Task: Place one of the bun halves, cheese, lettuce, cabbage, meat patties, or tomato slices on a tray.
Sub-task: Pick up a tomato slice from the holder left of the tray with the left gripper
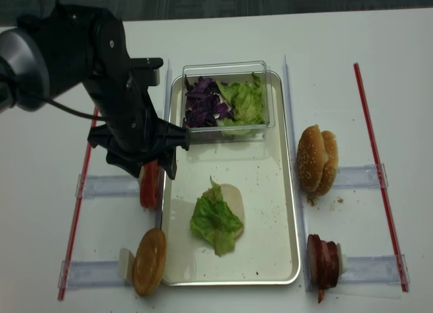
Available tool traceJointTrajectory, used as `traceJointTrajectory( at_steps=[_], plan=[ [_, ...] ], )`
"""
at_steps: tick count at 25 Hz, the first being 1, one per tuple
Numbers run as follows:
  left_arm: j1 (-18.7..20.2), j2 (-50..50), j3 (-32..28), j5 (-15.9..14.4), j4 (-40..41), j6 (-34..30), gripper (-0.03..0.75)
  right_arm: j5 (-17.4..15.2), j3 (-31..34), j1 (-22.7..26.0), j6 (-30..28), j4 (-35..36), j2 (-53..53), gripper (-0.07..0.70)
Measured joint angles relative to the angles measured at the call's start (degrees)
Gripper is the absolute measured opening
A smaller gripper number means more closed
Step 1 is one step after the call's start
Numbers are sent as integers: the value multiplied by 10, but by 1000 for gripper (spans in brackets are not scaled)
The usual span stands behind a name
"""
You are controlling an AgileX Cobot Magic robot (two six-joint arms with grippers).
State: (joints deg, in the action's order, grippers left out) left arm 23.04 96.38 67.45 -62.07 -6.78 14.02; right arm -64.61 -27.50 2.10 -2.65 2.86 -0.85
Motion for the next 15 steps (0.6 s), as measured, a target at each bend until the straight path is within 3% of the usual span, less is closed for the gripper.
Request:
traceJointTrajectory(
  at_steps=[10, 15],
  plan=[
    [0, 21, 1, 8, -5, 0, 389, 0, 0, 0, -1, 0, 0, 571],
    [0, 31, 1, 16, -6, 0, 383, 0, 0, 0, -1, 0, 0, 571]
  ],
)
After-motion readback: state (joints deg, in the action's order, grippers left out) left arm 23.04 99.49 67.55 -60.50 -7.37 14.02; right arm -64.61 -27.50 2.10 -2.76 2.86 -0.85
